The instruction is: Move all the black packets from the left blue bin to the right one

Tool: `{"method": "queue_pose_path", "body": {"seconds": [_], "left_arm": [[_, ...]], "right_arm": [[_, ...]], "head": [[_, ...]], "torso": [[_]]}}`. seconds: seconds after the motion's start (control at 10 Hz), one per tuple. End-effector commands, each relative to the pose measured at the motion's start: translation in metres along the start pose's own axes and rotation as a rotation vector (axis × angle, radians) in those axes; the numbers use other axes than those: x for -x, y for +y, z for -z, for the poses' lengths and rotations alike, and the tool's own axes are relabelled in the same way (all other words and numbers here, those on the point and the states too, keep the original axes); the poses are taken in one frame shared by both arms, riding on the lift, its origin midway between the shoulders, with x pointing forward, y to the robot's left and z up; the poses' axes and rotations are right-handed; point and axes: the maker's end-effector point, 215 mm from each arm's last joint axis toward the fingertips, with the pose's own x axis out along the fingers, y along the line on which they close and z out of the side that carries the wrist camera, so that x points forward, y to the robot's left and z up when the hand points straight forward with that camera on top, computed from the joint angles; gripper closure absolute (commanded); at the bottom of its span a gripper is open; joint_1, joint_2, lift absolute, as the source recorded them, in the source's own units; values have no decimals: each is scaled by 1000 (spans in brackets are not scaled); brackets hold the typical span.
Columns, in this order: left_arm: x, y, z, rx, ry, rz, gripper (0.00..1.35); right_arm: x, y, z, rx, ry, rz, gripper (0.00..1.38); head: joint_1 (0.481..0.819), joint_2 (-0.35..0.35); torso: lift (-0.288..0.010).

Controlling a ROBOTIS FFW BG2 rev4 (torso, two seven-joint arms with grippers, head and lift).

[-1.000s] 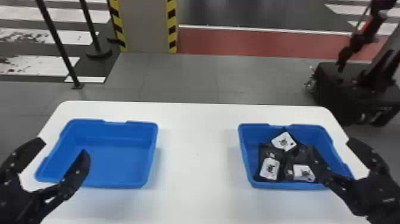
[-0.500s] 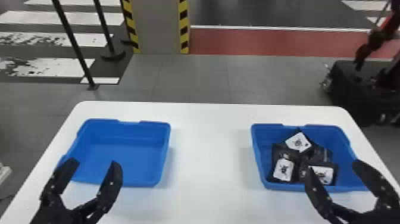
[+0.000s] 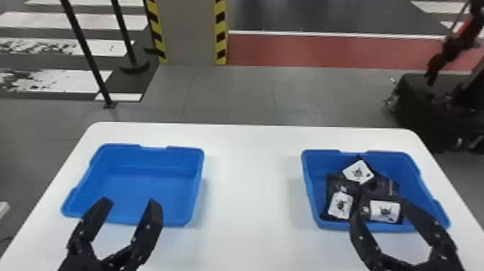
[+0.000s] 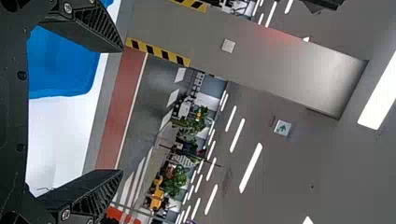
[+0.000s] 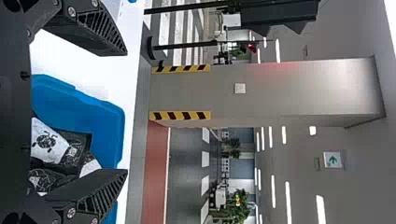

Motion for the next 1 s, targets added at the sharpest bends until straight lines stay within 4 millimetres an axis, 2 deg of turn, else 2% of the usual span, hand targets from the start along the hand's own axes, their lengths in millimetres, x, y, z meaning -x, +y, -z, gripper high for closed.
{"method": "queue_pose_path", "body": {"seconds": [0.0, 0.2, 0.9], "left_arm": [[1, -1, 1, 4, 3, 1, 110], [2, 0, 4, 16, 12, -3, 110], [2, -3, 8, 27, 22, 2, 110]], "right_arm": [[2, -3, -3, 2, -3, 19, 133], [8, -7, -8, 3, -3, 46, 134], [8, -12, -9, -15, -9, 63, 136]], "head": [[695, -6], [695, -17], [695, -37]], "torso": [[-110], [-110], [-110]]}}
